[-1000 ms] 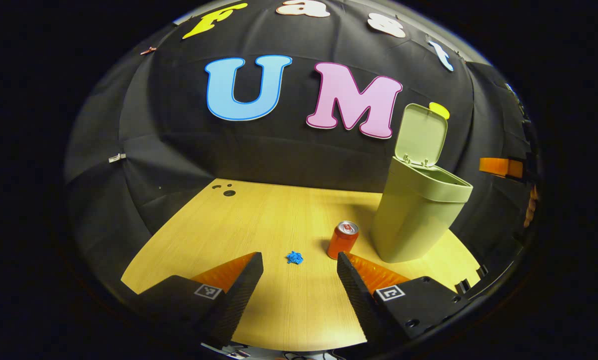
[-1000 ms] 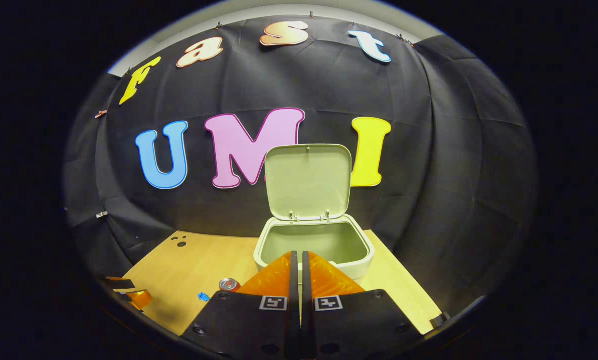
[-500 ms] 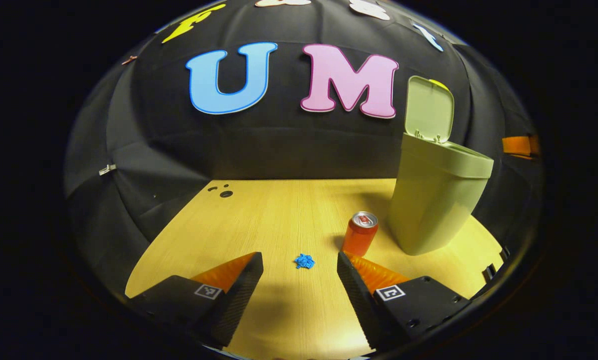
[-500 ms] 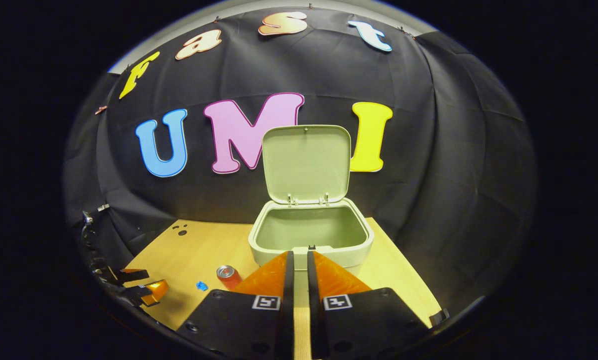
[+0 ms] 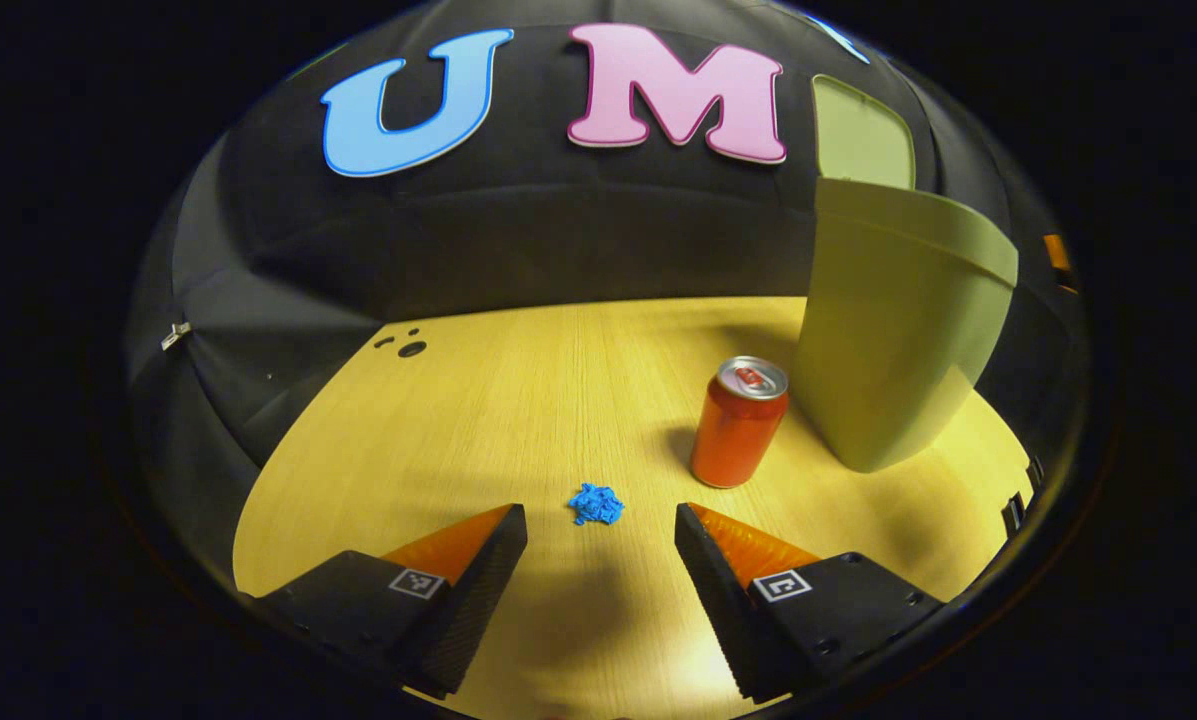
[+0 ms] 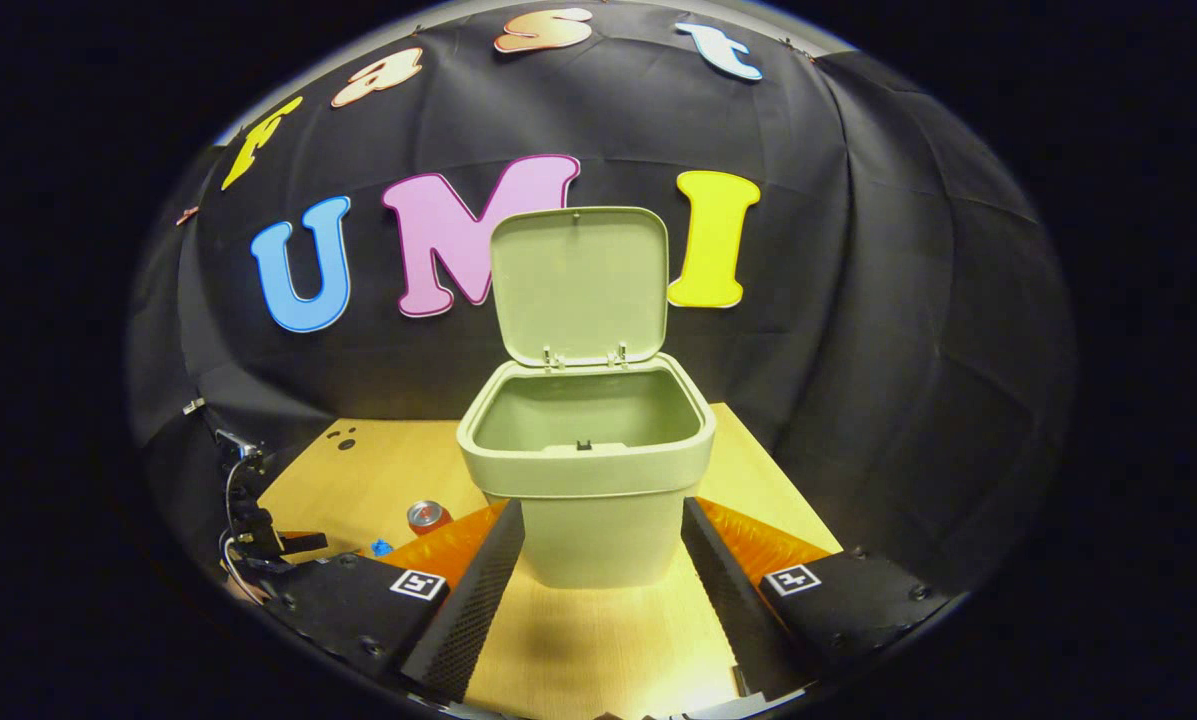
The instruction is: Press the lid of the desktop garbage bin to open it, pick up the crumpled paper on the desktop and throw it into the bin, then pick up the pop can on the desktop and drop it into the bin, and finally close the garbage bin lid.
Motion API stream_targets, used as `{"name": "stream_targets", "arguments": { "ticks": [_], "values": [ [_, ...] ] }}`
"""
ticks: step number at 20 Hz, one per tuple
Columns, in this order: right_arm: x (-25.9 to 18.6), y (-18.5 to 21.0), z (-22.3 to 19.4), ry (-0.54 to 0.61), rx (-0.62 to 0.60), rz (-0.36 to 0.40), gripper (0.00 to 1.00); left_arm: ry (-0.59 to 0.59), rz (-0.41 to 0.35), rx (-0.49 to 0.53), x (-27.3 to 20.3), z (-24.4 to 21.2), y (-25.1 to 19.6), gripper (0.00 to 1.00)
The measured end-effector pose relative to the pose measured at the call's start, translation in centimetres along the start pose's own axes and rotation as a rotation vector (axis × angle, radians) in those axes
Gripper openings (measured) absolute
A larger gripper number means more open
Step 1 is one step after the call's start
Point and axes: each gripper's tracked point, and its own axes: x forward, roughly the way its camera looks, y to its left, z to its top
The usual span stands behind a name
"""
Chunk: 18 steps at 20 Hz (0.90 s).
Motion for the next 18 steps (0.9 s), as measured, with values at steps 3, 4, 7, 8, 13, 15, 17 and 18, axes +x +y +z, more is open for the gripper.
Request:
{"name": "stream_targets", "arguments": {
  "ticks": [3, 4, 7, 8, 13, 15, 17, 18],
  "values": [
    [0.1, -0.6, -1.1, 0.033, 0.017, -0.010, 1.00, 0.028, -0.001, 0.005, 1.9, -0.5, 0.3, 0.96],
    [0.2, -0.6, -1.5, 0.050, 0.017, -0.007, 0.99, 0.041, 0.002, 0.010, 2.9, -0.7, 0.5, 0.96],
    [0.5, -0.9, -2.3, 0.076, 0.003, -0.011, 0.99, 0.076, -0.020, 0.022, 4.9, -1.3, 0.5, 0.95],
    [0.6, -0.9, -2.3, 0.082, 0.003, -0.010, 1.00, 0.091, -0.027, 0.025, 5.6, -1.5, 0.4, 0.96],
    [1.1, -1.0, -2.8, 0.103, -0.009, -0.010, 1.00, 0.153, -0.043, 0.015, 7.8, -3.0, 0.3, 0.95],
    [1.2, -1.0, -3.0, 0.111, -0.007, -0.012, 1.00, 0.163, -0.048, 0.014, 8.2, -3.3, 0.1, 0.96],
    [1.3, -1.1, -3.4, 0.121, 0.000, -0.013, 1.00, 0.160, -0.045, 0.009, 8.3, -3.3, -0.1, 0.95],
    [1.3, -1.1, -3.6, 0.126, 0.004, -0.014, 1.00, 0.160, -0.041, 0.001, 8.3, -3.3, -0.2, 0.94]
  ]
}}
